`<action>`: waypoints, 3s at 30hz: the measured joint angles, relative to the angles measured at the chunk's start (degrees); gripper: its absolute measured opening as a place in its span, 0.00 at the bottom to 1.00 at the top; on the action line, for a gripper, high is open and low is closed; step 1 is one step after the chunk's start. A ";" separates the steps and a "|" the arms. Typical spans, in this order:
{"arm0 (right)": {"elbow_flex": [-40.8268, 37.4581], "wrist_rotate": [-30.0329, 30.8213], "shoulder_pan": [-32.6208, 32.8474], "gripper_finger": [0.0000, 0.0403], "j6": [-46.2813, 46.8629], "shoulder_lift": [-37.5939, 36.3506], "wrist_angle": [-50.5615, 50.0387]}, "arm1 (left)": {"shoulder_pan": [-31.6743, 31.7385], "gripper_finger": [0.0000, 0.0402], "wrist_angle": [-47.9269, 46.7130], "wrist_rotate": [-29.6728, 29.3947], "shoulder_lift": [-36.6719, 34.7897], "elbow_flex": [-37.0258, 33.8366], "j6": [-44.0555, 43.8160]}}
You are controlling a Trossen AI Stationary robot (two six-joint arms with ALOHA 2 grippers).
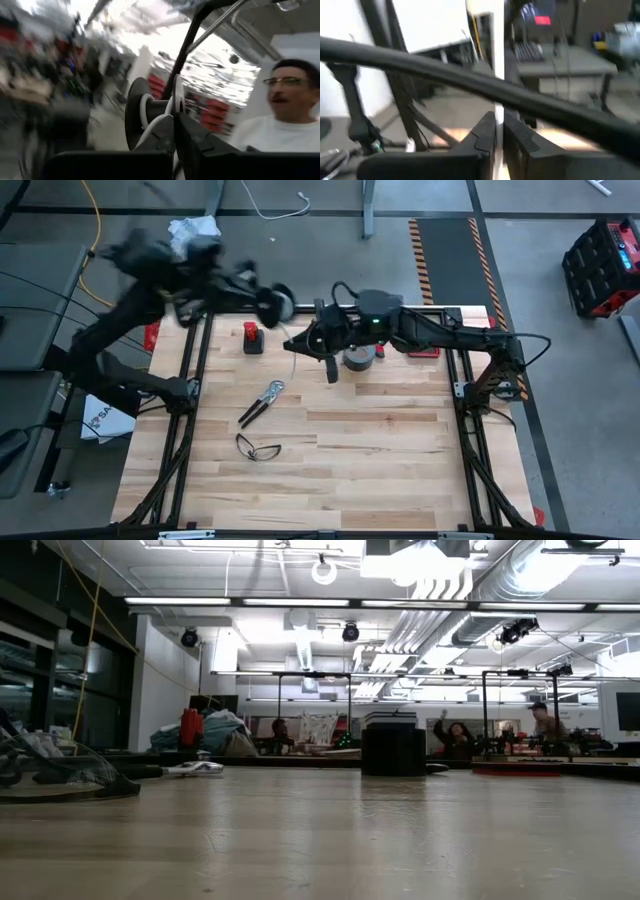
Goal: Coil cords
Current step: Uncoil the white wire from the black spool
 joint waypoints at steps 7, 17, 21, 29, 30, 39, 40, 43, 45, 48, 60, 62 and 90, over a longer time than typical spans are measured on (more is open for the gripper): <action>0.22 1.77 -3.17 0.19 -0.43 -0.91 -8.03 | 3.86 0.01 -11.87 -8.77 -8.22 0.06 14.71; 0.33 9.98 -4.68 0.39 -4.02 -2.32 -15.52 | 4.44 0.01 -32.23 -14.01 -9.87 -0.16 26.85; 0.33 17.02 -4.71 0.41 -6.78 -4.09 -21.73 | 4.44 0.00 -39.53 -17.71 -8.32 -0.18 33.31; 0.33 19.69 -6.06 0.42 -0.48 -8.86 -34.71 | 4.44 0.00 -46.62 -22.08 -4.62 -7.79 40.45; 0.33 19.72 -6.32 0.42 0.31 -9.38 -36.20 | 4.42 0.00 -44.54 -20.53 -4.39 -9.62 40.13; 0.39 22.52 -6.82 0.42 0.60 -10.49 -46.38 | 4.81 0.00 -16.44 -12.06 -4.19 -28.56 30.71; 0.39 22.78 -6.82 0.42 0.39 -10.66 -47.11 | 5.13 0.00 -14.70 -12.04 -4.33 -30.04 29.98; 0.00 24.30 -6.80 0.42 0.00 -11.07 -48.49 | 5.48 0.00 -10.65 -12.25 -4.41 -33.38 27.99; -0.07 24.91 -7.03 0.42 -0.09 -11.27 -49.75 | 6.06 0.00 -11.02 -12.15 -4.36 -34.32 27.80; -0.07 25.19 -7.30 0.42 -0.52 -11.37 -50.49 | 6.98 0.00 -10.67 -12.00 -4.45 -35.27 27.82; -0.07 24.96 -9.44 0.41 -1.51 -11.44 -52.51 | 11.48 0.00 -7.02 -9.51 -4.45 -35.37 26.77; -0.07 24.57 -9.77 0.41 -1.25 -11.56 -52.51 | 11.59 0.00 -6.08 -8.87 -4.45 -35.37 26.80; -9.54 11.94 -17.38 0.41 -4.22 -20.04 -49.27 | 3.62 0.00 6.05 -13.43 4.87 -35.35 23.34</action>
